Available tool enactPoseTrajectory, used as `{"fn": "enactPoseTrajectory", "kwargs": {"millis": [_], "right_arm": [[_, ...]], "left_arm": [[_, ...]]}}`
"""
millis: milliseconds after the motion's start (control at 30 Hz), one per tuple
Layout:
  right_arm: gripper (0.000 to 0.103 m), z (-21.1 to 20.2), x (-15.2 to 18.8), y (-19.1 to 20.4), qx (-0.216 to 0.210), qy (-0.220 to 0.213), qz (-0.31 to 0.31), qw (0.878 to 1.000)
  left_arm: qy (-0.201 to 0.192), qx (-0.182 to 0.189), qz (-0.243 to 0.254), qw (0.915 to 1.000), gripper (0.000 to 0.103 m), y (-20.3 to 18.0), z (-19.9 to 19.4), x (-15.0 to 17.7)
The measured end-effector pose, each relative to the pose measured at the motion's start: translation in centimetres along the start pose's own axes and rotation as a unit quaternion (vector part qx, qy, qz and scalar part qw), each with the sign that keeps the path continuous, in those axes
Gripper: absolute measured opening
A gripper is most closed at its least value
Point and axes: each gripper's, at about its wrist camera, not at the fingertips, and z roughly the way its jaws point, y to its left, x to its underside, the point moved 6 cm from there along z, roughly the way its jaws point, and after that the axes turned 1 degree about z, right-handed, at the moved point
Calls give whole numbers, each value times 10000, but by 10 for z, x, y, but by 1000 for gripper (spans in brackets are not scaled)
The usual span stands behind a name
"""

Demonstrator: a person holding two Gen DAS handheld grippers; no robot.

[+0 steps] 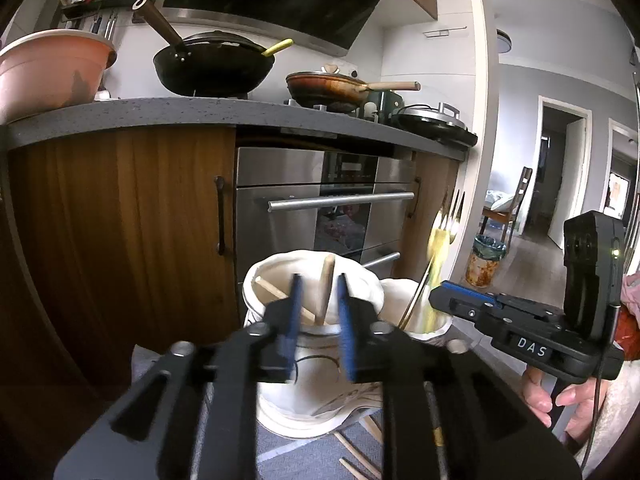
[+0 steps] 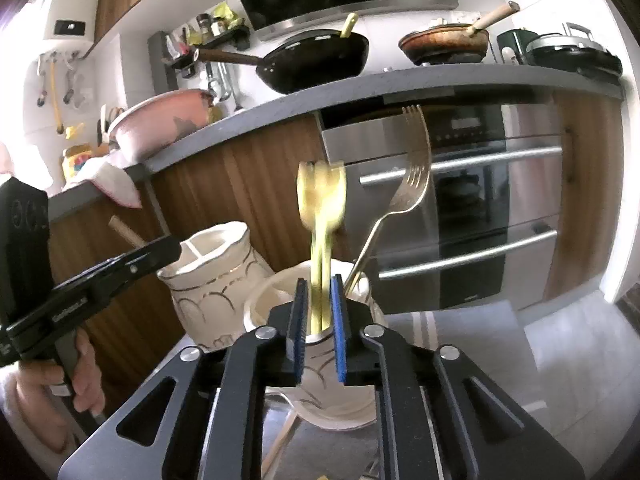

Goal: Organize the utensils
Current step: 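Lift the chopstick and yellow spoon and drop them into the holder cups, then return both tools to the table and grasp another chopstick with the left tool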

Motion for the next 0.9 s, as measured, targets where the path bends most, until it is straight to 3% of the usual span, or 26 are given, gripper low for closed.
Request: {"fn": "enactPoseTrajectory", "kwargs": {"millis": [167,300,367,533,600,733,900], "right_arm": [[19,-5,-3,-1,26,-55,-15,10000],[34,-11,-5,-2,77,-116,-36,9999],[38,-15,-6,-1,104,-128,-82,9998],[73,-35,-7,-2,309,-205,-220,9991],[79,-45,-8,-3,402,-250,-290,9985],[89,-60,-6,-4,602,-245,-451,9969],[94,-79,3,-11,734,-108,-442,9963]], "left_arm": [[-36,-41,4,10000,25,3,-5,-5],[-128,-106,-35,9999,42,7,-13,-8],[-150,-136,-46,9998,46,8,-16,-11],[-216,-338,-69,9992,79,12,-31,-17],[-273,-494,8,9984,96,11,-40,-19],[-271,-837,207,9959,98,8,-58,-18],[-53,-1022,421,9939,98,-2,-75,-3]]}}
